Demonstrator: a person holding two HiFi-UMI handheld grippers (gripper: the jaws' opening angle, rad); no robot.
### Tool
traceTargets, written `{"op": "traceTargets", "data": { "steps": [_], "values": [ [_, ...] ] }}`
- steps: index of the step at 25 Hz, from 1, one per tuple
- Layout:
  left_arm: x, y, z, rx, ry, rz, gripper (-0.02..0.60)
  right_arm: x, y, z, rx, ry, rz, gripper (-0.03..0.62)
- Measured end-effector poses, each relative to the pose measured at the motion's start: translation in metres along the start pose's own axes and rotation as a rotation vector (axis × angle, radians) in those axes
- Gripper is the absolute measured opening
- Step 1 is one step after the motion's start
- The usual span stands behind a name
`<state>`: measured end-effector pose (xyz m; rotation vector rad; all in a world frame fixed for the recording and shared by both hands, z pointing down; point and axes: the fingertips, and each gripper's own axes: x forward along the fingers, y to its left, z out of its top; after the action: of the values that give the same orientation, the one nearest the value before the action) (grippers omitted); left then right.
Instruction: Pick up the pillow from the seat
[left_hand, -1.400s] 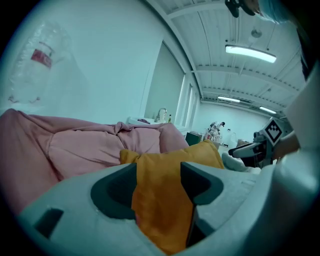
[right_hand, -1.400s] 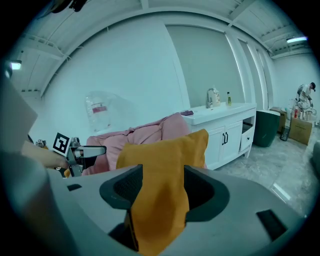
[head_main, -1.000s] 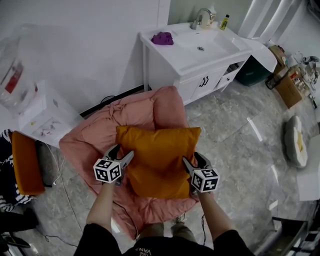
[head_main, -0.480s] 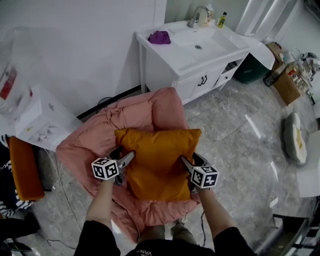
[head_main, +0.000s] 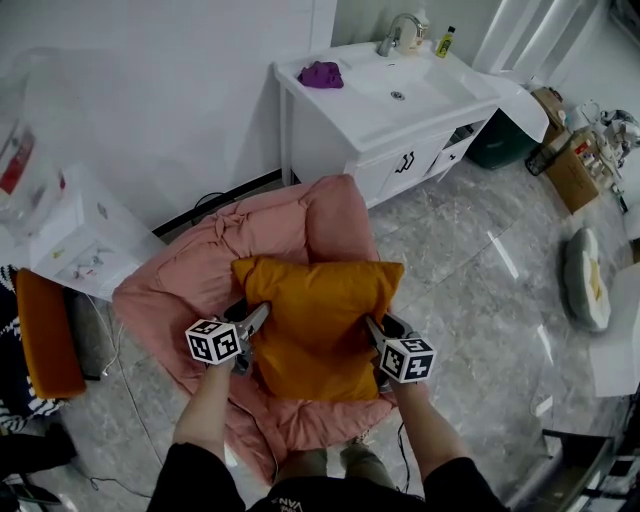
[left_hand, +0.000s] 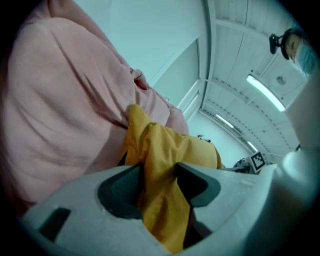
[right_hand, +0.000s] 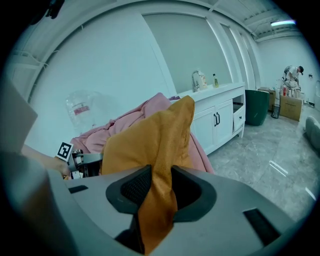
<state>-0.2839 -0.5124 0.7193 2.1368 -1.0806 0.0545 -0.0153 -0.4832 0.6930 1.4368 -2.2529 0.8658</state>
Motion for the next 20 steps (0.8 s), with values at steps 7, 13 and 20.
{"op": "traceTargets", "data": {
  "steps": [7,13,20],
  "values": [
    [-0.014,-0.019,-0.008,0.032,-0.014,0.028,0.157,-0.02,0.001,-0.012,0.025,0.012,0.008,0.082],
    [-0.033,-0.044,-0.013,0.074,-0.036,0.059,0.134,-0.044,0.004,-0.02,0.012,0.004,0.037,0.057],
    [-0.061,-0.085,-0.02,0.13,-0.089,0.122,0.11,-0.078,0.006,-0.028,-0.043,0.005,0.075,0.029]
  ]
}}
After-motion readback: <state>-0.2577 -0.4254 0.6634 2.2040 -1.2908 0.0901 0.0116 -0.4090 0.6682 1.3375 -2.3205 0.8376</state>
